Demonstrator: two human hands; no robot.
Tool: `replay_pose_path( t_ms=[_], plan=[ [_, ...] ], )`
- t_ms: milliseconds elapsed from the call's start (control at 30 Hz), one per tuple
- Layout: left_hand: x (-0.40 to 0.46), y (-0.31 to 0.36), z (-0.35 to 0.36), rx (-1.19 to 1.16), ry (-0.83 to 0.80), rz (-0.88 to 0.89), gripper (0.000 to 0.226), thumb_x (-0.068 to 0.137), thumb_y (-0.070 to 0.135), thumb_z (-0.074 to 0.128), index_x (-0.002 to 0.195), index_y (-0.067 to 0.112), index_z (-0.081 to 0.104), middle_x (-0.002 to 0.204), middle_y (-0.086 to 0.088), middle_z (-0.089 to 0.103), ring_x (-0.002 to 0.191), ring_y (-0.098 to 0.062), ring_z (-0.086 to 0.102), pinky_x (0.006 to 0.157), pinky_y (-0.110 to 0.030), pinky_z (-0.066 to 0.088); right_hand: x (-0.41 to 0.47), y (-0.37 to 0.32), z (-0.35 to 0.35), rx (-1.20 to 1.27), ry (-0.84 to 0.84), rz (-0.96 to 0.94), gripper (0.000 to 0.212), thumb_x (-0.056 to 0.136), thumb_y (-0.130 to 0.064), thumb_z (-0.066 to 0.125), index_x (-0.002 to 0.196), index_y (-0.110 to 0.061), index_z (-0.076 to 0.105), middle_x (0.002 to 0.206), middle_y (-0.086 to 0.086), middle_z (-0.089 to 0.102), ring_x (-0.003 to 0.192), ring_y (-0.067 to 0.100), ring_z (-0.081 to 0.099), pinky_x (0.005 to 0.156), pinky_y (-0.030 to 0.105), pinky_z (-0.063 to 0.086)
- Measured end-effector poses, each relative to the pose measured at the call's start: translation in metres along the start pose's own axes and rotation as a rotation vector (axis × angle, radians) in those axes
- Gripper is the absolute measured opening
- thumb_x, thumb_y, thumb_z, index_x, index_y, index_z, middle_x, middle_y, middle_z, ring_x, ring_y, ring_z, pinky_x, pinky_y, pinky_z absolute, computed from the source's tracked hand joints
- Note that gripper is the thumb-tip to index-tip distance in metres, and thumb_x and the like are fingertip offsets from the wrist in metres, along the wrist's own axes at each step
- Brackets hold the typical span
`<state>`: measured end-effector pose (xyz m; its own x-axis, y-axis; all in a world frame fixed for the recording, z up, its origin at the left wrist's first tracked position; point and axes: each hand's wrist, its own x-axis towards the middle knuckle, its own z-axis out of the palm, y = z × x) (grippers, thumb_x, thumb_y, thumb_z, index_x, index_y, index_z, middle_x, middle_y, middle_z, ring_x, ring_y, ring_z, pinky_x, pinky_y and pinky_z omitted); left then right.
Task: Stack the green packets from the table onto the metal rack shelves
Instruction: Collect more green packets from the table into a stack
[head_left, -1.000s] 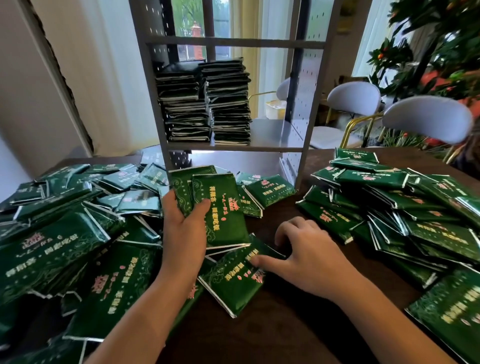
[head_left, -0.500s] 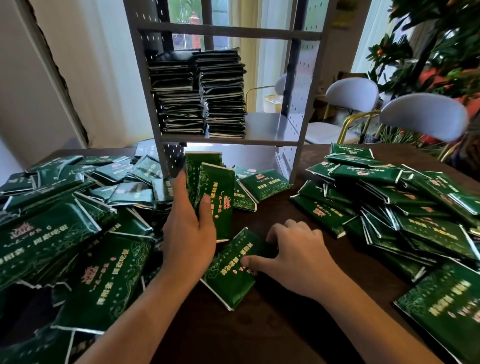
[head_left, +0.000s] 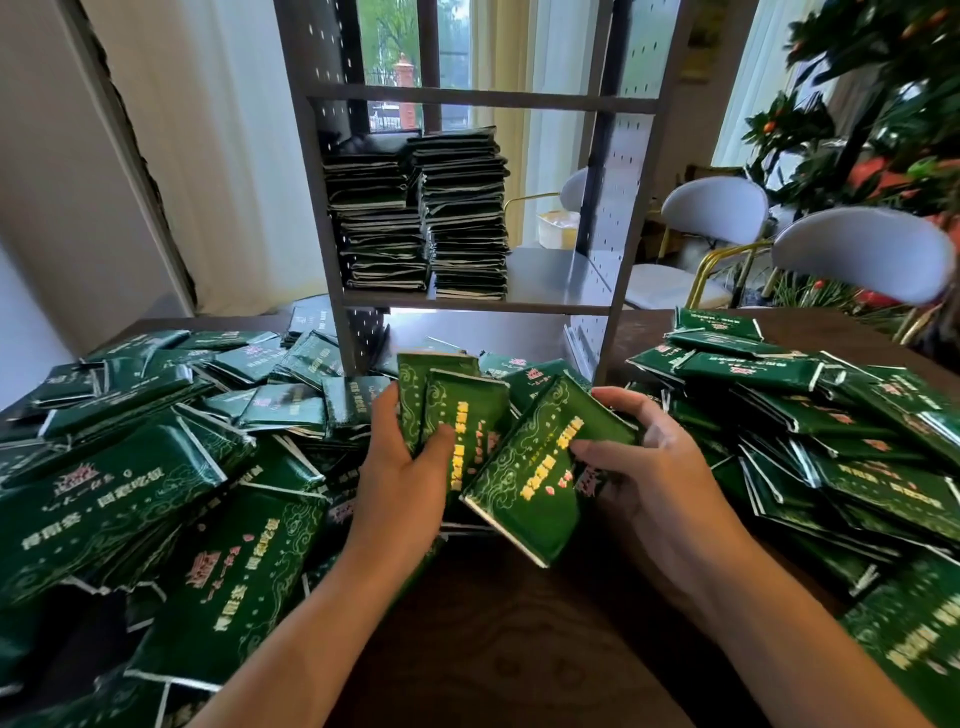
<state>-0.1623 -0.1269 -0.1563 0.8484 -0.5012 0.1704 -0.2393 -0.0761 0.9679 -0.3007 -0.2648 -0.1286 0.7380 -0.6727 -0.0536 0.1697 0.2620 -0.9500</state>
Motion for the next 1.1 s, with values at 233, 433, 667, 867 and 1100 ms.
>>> replay_pose_path(
  t_ms=[233,433,667,867,1100],
  plan=[
    [-0.003,-0.001,0.004,-0.012,-0.124,0.055,0.072,0.102,0.022,0.057,0.146,0.064,0.019,0.159,0.029,0.015,0.14,0.014,0.02,0.106,-0.008,0.025,0.0,0.01,0.003,-0.266,0.041,-0.091,0.034,0.086,0.007,0.07,0.108,-0.019,0.067,0.094,0.008,0.076,0.079,0.024,0.075,0.063,0.034,0.06],
    [-0.008,0.0,0.007,0.038,-0.249,0.07,0.044,0.101,0.04,0.052,0.141,0.055,0.043,0.141,0.034,0.041,0.131,0.014,0.04,0.087,-0.001,0.031,-0.002,0.017,0.008,-0.366,0.013,-0.217,0.028,0.086,0.003,0.072,0.102,-0.017,0.062,0.089,0.006,0.076,0.075,0.016,0.072,0.06,0.027,0.058],
    [-0.013,0.0,0.009,0.111,-0.306,0.064,0.062,0.095,0.036,0.066,0.142,0.061,0.033,0.133,0.044,0.035,0.125,0.018,0.032,0.104,-0.014,0.027,0.008,0.019,-0.003,-0.718,0.226,-0.336,0.006,0.097,-0.029,0.063,0.099,-0.032,0.058,0.083,-0.003,0.07,0.078,0.015,0.067,0.066,0.029,0.052],
    [-0.008,-0.002,0.007,0.143,-0.267,0.054,0.031,0.102,0.029,0.054,0.119,0.053,0.063,0.125,0.025,0.053,0.072,0.01,0.046,0.059,0.005,0.037,0.023,0.024,-0.026,-1.56,0.272,-0.013,0.049,0.097,-0.047,0.049,0.143,-0.032,0.046,0.15,0.006,0.044,0.144,0.029,0.03,0.119,0.046,0.024],
    [-0.01,-0.001,0.009,0.146,-0.213,0.0,0.024,0.096,0.03,0.064,0.11,0.049,0.069,0.123,0.017,0.056,0.08,0.016,0.051,0.066,0.005,0.036,0.009,0.013,-0.016,-1.711,0.294,-0.228,0.036,0.099,-0.042,0.044,0.13,-0.031,0.057,0.094,-0.007,0.074,0.091,0.014,0.066,0.117,0.039,0.029]
  ],
)
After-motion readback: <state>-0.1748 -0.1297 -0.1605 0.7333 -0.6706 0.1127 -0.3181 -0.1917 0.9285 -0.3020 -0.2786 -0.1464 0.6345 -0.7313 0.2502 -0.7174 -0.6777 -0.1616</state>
